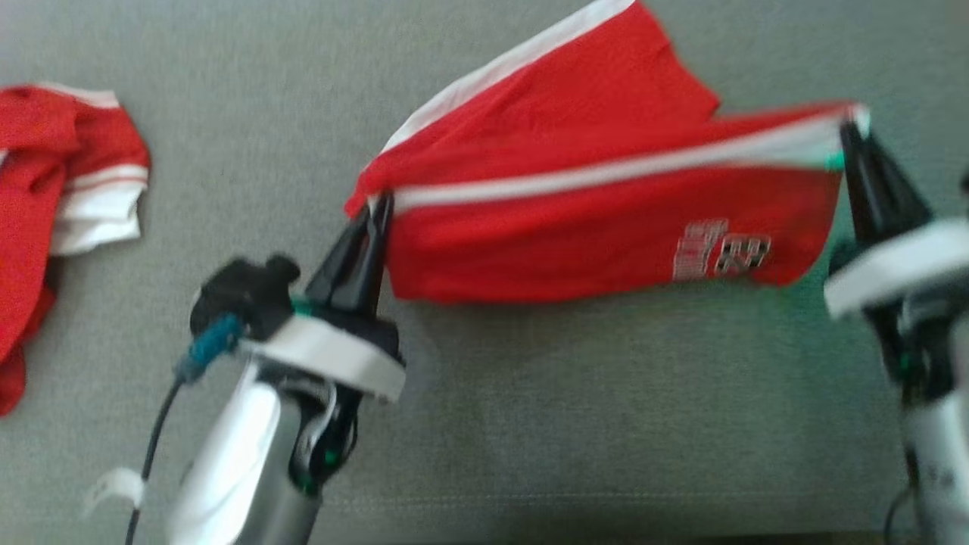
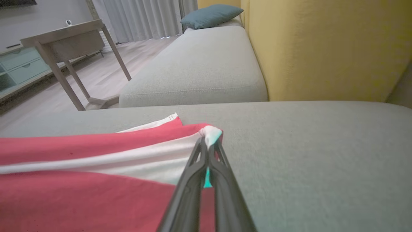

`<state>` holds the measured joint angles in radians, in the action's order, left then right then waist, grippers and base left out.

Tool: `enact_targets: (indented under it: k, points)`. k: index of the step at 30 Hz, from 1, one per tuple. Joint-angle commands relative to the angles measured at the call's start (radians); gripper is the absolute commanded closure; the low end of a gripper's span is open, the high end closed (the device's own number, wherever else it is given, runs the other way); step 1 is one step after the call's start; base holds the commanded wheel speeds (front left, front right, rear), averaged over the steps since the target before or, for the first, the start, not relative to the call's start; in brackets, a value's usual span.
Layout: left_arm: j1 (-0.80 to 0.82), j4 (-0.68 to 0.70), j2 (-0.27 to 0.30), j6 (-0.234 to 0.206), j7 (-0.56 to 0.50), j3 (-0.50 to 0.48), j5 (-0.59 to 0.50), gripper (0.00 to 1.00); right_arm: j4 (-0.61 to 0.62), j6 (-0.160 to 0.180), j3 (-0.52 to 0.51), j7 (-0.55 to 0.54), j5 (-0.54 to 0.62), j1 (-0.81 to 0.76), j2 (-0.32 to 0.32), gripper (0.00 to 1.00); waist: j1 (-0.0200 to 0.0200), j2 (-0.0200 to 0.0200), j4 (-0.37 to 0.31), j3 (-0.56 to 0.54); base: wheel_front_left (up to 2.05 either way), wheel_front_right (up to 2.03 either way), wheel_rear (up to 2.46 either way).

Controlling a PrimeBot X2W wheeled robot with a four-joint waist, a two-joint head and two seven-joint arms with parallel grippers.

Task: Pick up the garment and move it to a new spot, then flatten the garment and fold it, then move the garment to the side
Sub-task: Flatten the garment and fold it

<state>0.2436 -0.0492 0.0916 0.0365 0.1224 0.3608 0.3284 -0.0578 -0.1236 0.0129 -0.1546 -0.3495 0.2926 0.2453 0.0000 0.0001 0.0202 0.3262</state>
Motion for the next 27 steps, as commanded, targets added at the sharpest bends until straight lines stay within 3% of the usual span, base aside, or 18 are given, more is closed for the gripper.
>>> enact_targets:
  k: [1, 12, 23, 24, 25, 26, 27]
  points:
    - [0.046, 0.021, 0.005, 0.003, 0.012, -0.043, 0.007, 1.00, 0.013, -0.007, 0.027, 0.000, -0.005, 0.045, 0.028, 1.00, 0.0000, -0.0001, 0.035, 0.063, 0.00, 0.00, 0.00]
    - [0.280, -0.189, -0.029, 0.026, 0.065, -0.013, 0.050, 1.00, -0.347, -0.007, 0.210, 0.053, -0.063, 0.479, 0.110, 1.00, 0.0000, -0.0001, 0.137, 0.184, 0.00, 0.00, 0.00]
    - [0.406, -0.355, -0.041, 0.027, 0.105, 0.089, 0.136, 1.00, -0.622, -0.007, 0.381, 0.150, -0.118, 0.701, 0.130, 1.00, 0.0000, -0.0001, 0.184, 0.230, 0.00, 0.00, 0.00]
    - [0.414, -0.366, -0.041, 0.023, 0.108, 0.098, 0.146, 0.81, -0.639, -0.007, 0.392, 0.165, -0.124, 0.712, 0.129, 1.00, 0.0000, -0.0001, 0.186, 0.233, 0.00, 0.00, 0.00]
    - [0.421, -0.377, -0.041, 0.017, 0.110, 0.108, 0.152, 0.28, -0.655, -0.007, 0.403, 0.180, -0.129, 0.721, 0.128, 0.63, 0.0000, -0.0001, 0.187, 0.234, 0.00, 0.00, 0.00]
    - [0.427, -0.388, -0.041, 0.012, 0.113, 0.119, 0.155, 0.00, -0.670, -0.007, 0.413, 0.197, -0.134, 0.727, 0.126, 0.11, 0.0000, -0.0001, 0.187, 0.234, 0.00, 0.00, 0.00]
    - [0.430, -0.396, -0.041, 0.007, 0.116, 0.127, 0.162, 0.00, -0.683, -0.007, 0.421, 0.218, -0.137, 0.730, 0.123, 0.00, 0.0000, -0.0001, 0.186, 0.233, 0.00, 0.00, 0.00]
